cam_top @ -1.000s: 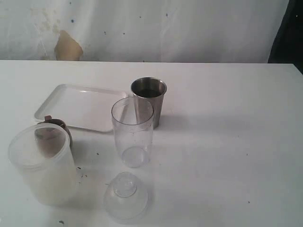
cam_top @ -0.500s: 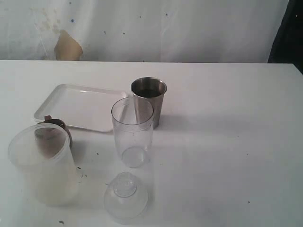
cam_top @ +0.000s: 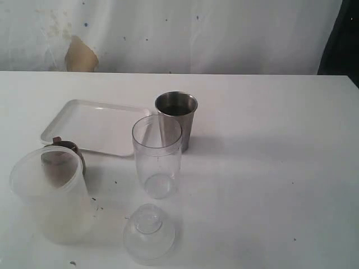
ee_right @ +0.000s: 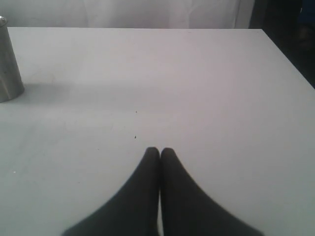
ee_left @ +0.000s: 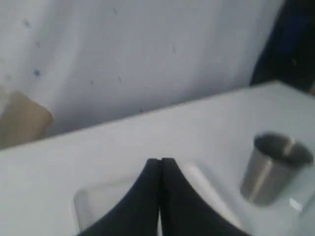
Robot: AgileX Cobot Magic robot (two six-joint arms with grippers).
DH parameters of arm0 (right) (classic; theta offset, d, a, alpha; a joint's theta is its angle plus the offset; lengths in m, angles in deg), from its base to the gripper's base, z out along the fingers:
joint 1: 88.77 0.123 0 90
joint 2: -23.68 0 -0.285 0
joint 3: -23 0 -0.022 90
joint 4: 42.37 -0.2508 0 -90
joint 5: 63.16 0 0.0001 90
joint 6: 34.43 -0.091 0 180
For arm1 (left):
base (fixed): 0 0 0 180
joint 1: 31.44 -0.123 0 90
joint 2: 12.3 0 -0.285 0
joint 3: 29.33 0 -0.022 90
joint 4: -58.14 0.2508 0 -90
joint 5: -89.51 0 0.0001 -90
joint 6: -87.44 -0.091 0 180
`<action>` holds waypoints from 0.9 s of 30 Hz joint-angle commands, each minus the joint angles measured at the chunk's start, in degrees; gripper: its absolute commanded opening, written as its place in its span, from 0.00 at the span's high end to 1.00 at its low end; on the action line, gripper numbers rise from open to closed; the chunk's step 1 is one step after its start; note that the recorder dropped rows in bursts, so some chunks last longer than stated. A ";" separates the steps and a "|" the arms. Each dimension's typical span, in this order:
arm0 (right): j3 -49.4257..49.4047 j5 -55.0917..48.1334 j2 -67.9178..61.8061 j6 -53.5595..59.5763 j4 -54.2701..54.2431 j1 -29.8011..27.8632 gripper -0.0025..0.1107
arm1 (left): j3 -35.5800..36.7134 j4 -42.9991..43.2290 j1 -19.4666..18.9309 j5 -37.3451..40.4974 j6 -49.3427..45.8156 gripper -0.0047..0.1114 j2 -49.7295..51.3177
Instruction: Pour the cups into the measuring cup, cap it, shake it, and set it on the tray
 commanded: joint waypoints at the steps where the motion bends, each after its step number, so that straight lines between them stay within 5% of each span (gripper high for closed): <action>1: -0.07 0.48 0.27 0.26 0.64 0.04 0.98 | -2.86 13.53 -0.34 -2.33 -1.35 0.96 3.38; 5: -0.07 0.48 0.27 0.26 0.64 0.04 0.98 | -2.75 13.53 -0.34 -5.97 -7.42 0.96 7.40; 8: -0.07 0.48 0.27 0.26 0.64 0.04 0.98 | -2.75 13.53 -0.34 -8.53 -8.57 0.86 10.57; 16: -0.07 0.48 0.27 0.26 0.64 0.04 0.98 | 2.95 13.53 -0.34 -3.92 -13.24 0.18 16.39; 27: -0.07 0.48 0.27 0.26 0.64 0.04 0.98 | 6.80 12.18 6.35 1.86 -22.03 0.12 16.49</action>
